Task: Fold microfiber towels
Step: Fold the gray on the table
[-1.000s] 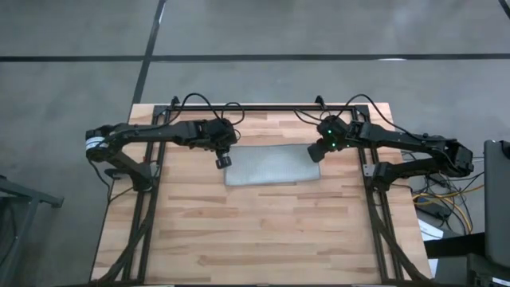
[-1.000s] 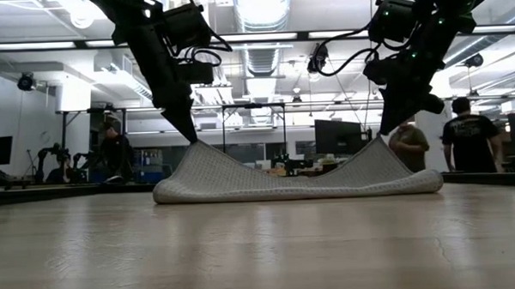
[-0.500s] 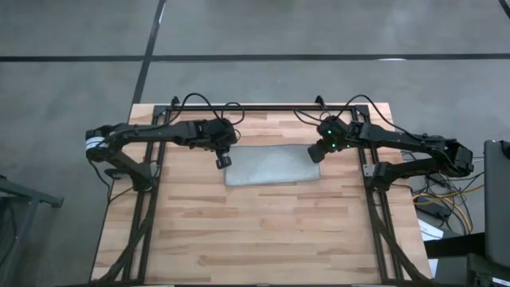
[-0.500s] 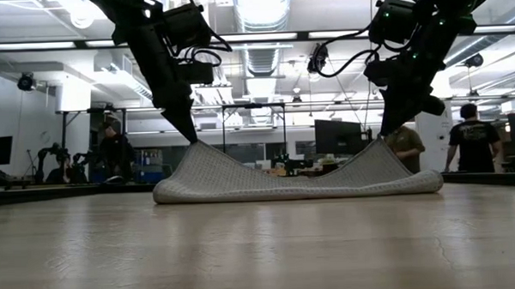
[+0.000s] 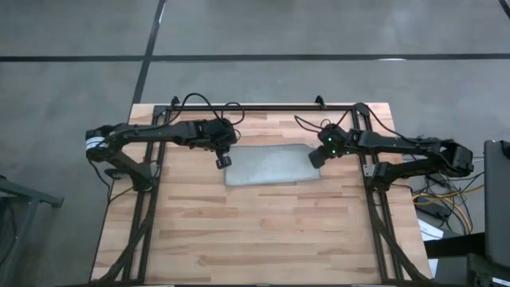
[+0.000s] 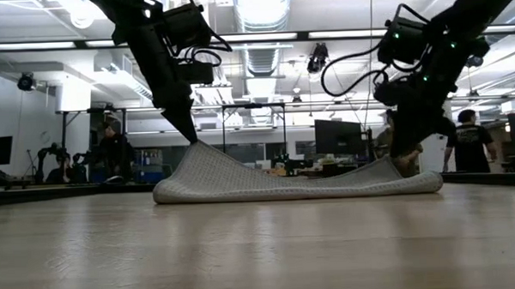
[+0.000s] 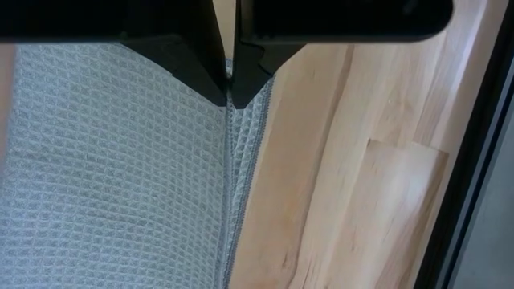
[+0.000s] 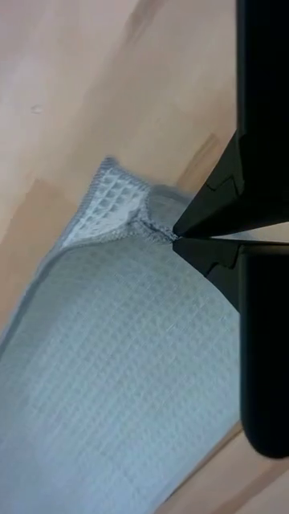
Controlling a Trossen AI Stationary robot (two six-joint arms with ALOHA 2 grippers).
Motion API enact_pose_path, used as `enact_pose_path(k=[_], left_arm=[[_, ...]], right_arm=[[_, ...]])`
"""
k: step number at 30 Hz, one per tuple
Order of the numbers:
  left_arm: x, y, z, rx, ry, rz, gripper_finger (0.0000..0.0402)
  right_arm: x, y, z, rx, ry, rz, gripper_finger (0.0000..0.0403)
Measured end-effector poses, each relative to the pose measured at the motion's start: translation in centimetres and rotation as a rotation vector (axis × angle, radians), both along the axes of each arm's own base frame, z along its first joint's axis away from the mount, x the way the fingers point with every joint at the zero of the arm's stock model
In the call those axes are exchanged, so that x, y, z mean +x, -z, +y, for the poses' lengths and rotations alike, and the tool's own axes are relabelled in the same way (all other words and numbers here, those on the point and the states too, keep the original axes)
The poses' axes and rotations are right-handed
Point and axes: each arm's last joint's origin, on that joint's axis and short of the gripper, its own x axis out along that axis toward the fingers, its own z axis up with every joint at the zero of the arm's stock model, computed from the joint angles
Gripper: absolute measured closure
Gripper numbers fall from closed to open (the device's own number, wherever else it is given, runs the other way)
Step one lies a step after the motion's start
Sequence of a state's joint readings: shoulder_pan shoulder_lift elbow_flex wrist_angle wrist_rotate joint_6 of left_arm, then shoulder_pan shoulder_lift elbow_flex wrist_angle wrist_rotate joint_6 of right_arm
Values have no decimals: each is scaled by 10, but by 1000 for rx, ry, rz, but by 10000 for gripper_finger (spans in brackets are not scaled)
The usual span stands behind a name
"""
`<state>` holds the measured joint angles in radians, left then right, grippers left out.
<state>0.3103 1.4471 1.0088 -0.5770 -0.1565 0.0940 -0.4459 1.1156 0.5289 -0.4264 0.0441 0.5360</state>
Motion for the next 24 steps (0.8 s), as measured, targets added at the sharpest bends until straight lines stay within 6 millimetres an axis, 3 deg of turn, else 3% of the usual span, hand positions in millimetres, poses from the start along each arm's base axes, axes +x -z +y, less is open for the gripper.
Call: enact_pose_path(k=[11, 24], left_arm=[[0, 0, 1, 23, -15, 7, 376], [0, 0, 1, 23, -15, 7, 376]], right_arm=[[-3, 9, 1, 8, 88, -14, 394], [8, -11, -4, -14, 30, -78, 369]])
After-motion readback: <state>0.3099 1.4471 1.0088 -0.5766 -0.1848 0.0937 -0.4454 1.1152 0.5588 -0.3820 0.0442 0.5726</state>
